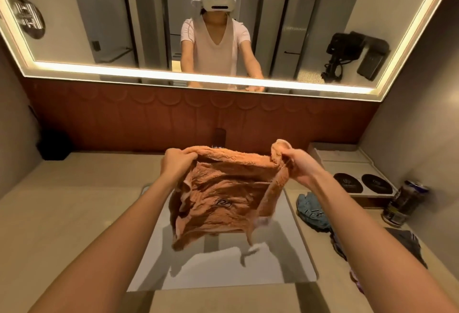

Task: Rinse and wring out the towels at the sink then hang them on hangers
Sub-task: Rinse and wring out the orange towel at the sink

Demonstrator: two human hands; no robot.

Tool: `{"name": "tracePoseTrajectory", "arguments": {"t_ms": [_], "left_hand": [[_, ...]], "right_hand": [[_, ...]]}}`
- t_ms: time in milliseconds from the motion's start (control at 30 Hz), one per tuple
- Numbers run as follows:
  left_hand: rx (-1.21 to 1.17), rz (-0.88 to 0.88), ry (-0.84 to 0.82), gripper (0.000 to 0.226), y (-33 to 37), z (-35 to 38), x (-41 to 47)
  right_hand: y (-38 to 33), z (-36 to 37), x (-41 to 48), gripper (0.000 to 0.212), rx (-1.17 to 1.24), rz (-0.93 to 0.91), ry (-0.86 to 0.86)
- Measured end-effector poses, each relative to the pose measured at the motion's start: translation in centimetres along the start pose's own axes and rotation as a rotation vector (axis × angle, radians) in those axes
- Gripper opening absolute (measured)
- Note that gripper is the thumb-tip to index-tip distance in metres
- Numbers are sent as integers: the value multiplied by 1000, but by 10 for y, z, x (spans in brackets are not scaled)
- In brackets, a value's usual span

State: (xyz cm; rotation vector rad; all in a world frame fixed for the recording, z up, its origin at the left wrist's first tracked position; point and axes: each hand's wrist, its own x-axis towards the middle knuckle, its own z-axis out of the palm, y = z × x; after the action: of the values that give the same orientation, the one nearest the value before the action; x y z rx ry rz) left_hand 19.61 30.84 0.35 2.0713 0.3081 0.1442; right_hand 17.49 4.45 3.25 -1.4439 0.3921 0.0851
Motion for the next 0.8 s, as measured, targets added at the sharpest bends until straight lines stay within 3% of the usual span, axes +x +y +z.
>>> {"name": "tracePoseTrajectory", "arguments": {"t_ms": [133, 200, 267, 333, 400, 500, 667, 800], "left_hand": [[68, 131, 140, 25, 32, -17, -4], [104, 286, 300, 14, 41, -24, -3], [221, 382, 311, 17, 36, -22, 7], [483, 251, 89, 28, 19, -14, 15], [563, 90, -37, 25, 4, -8, 14], [415, 40, -12, 24, 5, -9, 13], [304, -54, -158, 65, 27, -22, 15], [90, -137, -284, 35, 33, -28, 15]], "right_hand": [[2, -3, 26, 30, -303, -223, 439], [-17, 3, 20, 35, -268, -395, 585], [-24, 8, 19, 33, -289, -527, 683], [-13, 12, 28, 34, -462, -403, 597], [6, 10, 36, 33, -548, -210, 515], [9, 3, 41, 32, -369, -206, 508], [4, -4, 42, 43, -203, -122, 480], [2, -10, 55, 38, 28, -25, 356]]}}
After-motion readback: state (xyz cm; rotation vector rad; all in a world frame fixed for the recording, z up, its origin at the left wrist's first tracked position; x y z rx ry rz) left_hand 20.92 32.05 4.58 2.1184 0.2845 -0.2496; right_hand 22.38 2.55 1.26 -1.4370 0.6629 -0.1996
